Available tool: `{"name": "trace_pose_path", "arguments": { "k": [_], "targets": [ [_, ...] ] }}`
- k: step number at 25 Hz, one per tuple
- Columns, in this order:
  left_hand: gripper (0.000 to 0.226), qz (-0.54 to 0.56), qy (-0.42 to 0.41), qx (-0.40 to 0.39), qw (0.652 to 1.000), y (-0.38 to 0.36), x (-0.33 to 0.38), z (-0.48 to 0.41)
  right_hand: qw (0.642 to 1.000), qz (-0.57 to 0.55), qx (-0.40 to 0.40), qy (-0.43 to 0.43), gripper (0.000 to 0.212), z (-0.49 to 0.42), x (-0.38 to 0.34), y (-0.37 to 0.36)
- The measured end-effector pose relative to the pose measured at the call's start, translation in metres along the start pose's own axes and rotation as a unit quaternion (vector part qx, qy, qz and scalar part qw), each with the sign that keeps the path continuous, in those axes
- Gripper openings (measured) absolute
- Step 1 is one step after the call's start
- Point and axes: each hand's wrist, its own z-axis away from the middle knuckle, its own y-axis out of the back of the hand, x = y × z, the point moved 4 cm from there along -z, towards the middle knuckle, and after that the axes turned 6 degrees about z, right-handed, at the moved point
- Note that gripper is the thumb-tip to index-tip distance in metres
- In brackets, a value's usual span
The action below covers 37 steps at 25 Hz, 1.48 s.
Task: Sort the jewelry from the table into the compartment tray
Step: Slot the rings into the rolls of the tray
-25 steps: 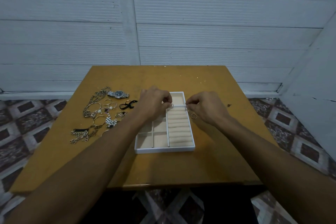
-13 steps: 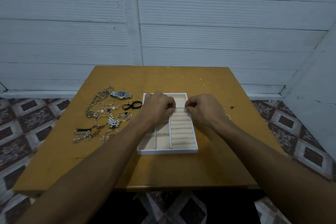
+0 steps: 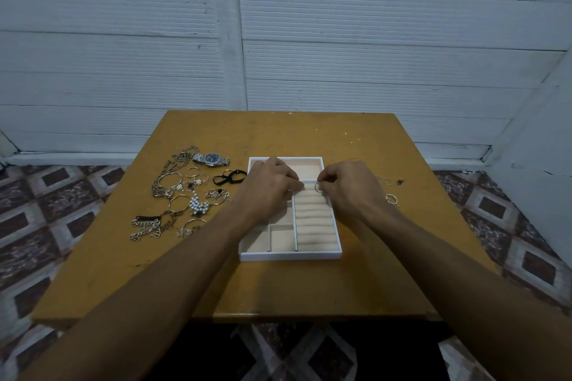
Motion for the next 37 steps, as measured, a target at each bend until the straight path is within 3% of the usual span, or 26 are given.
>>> {"name": "trace_pose_path", "arguments": {
  "k": [12,22,37],
  "targets": [
    [0.038,0.028,0.014,-0.011,0.999,-0.003,-0.005,0.004,1.000,0.006,-0.001,0.004,0.016,-0.003,-0.010,-0.002],
    [0.040,0.105,0.060,0.051,0.991,0.012,-0.003,0.020,0.992,0.074,0.069,0.071,0.017,0.002,-0.015,-0.009],
    [0.041,0.110,0.087,0.054,0.989,0.010,0.001,0.032,0.981,0.105,0.063,0.147,0.020,0.009,-0.009,-0.013]
  ]
}}
